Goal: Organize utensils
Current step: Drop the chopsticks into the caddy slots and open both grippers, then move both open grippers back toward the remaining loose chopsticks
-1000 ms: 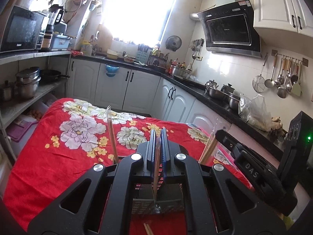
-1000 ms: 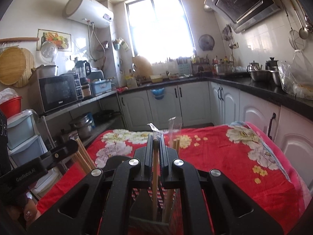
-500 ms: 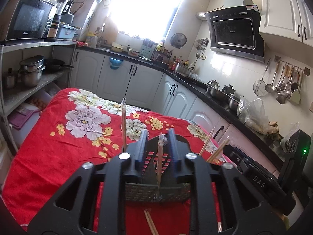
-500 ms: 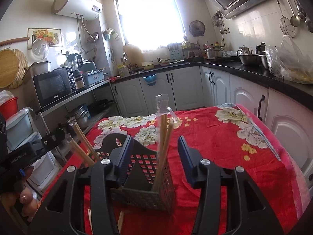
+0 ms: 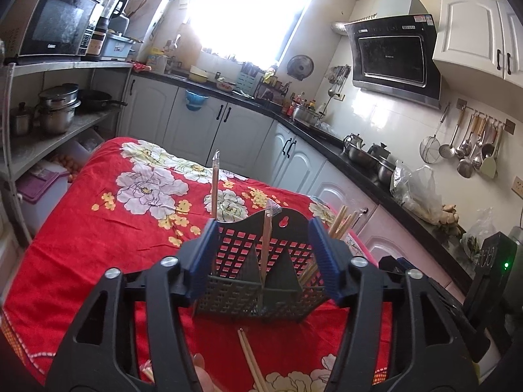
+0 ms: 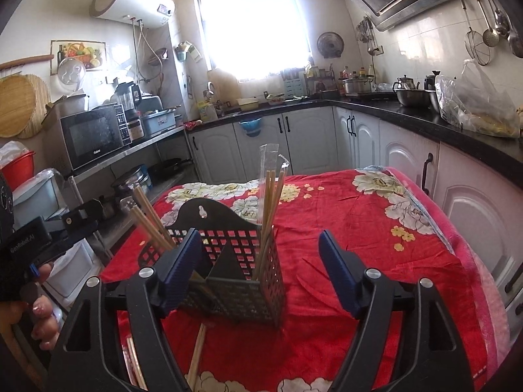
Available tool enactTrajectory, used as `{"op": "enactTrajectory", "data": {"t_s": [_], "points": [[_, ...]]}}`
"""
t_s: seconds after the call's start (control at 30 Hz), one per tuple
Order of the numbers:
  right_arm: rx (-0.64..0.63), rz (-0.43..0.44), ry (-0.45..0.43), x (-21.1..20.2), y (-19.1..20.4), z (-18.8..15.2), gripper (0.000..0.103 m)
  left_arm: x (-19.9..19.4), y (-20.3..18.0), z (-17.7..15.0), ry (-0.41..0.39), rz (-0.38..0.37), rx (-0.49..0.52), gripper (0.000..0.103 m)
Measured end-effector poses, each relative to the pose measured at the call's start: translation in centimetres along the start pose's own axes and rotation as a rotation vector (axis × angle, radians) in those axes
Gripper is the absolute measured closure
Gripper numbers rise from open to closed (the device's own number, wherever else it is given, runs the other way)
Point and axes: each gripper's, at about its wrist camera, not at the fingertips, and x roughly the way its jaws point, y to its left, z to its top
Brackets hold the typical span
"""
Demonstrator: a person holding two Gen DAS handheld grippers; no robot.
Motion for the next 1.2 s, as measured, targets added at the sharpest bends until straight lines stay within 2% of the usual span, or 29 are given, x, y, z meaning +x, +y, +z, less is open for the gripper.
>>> {"op": "enactTrajectory", "data": {"t_s": [0.13,0.37,0.53,1.2], "points": [[-0.011,0.000,0.006,-0.7,0.0,-0.4,0.028,-1.0,0.4,0.0,-0.009,0.001,-0.016,0.040],[-0.023,-0.001,0.018,-1.8,0.3,-1.1,0.025,-2.6,1.0,-0.3,-0.021,0.001,-0.034,0.017],[-0.028,-0.001,0.018,-2.7,0.2,-1.3,0.024,-3.6,1.4,-0.8,-0.019,0.007,-0.037,0.011],[-0.047,-0.003,0.063,-5.3,-0.3,-3.4,0.024,-5.2,3.0,-3.7,0.042,0.049,-0.078,0.011]]}}
